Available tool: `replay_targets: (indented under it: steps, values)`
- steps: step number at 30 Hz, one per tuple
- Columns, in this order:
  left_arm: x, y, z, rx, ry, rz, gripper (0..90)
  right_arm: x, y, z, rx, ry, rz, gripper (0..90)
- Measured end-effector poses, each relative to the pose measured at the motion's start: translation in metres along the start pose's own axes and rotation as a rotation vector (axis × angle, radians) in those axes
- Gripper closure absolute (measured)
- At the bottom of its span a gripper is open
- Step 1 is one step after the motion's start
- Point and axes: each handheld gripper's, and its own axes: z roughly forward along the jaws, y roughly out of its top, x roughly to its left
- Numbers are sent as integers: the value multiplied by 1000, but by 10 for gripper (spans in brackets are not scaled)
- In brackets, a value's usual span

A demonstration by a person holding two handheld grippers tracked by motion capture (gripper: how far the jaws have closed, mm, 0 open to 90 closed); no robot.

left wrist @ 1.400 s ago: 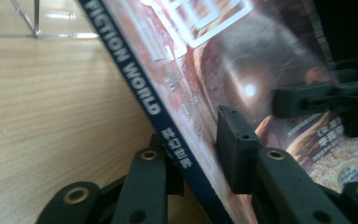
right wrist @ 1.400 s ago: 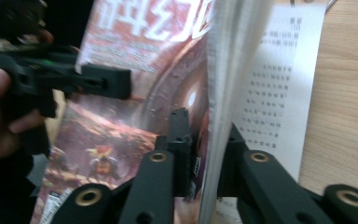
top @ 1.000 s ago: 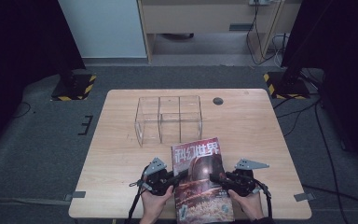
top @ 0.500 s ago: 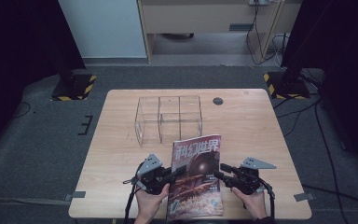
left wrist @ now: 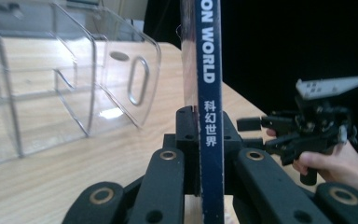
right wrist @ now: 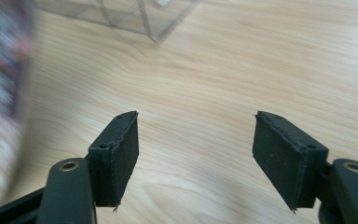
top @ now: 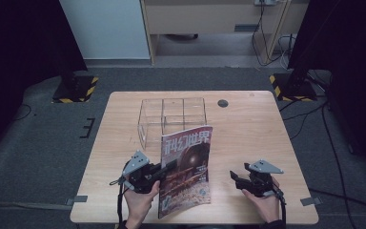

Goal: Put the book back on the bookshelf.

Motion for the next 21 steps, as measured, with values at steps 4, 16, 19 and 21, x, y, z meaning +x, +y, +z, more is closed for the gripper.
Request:
replay_targets:
  steps: [4,16,19,21]
  values:
    - [3,9,-11,-39,22,7,836,-7,-5,3,32,-95,-17,225]
    - [13,33,-37,-127,106,37,836,-17,-17,13,142,-141,-37,124]
    - [16,37,-42,-140,117,32,836,-19,-19,15,156,-132,-30,111]
    - [20,44,-49,-157,135,33,837,-19,-20,15,156,-129,-17,108]
